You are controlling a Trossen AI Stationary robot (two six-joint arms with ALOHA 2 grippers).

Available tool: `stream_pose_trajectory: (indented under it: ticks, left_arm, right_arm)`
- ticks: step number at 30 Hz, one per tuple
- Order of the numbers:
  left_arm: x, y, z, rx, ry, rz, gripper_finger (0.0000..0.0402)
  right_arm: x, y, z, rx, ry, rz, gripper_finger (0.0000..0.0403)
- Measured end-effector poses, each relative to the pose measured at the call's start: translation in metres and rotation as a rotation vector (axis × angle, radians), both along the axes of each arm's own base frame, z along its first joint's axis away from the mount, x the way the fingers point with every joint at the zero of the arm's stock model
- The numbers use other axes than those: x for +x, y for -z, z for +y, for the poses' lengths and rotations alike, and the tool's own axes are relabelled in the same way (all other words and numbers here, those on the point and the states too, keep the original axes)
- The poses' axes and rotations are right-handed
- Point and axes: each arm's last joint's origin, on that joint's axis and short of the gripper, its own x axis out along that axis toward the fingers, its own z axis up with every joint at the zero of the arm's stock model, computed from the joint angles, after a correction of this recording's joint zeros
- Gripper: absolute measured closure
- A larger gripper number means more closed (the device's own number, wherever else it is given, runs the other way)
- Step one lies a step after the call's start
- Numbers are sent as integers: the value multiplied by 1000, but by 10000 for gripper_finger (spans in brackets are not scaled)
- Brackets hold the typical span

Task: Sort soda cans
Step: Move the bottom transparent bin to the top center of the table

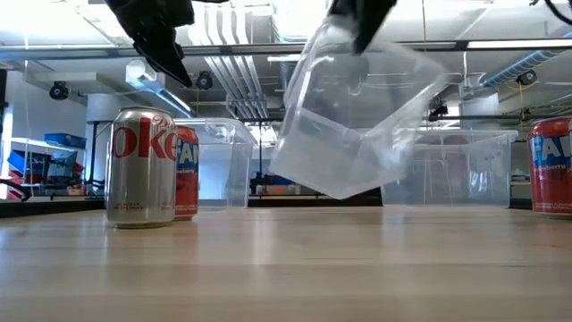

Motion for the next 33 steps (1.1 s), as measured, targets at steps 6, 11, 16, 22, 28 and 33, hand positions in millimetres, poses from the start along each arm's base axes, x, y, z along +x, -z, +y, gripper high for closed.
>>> stream_pose_trajectory:
  ticks: [6, 11, 16, 22, 28, 33]
  left_arm:
    - [11, 11, 4, -11, 5, 57, 260]
    - [13, 18, 5, -5, 39, 121, 251]
    - [9, 15, 4, 5, 50, 118, 251]
    - [0, 8, 1, 23, 61, 93, 251]
    - [-6, 4, -1, 27, 61, 82, 251]
    - [-8, 2, -2, 29, 61, 74, 251]
  right_arm:
    - [40, 34, -35, 1, 154, 65, 358]
    - [60, 63, -57, -3, 237, 140, 357]
    - [76, 70, -66, 0, 239, 121, 353]
    - [87, 68, -77, -83, 148, 71, 358]
    - [90, 73, -83, -91, 143, 81, 342]
    - [91, 74, -87, -95, 131, 68, 327]
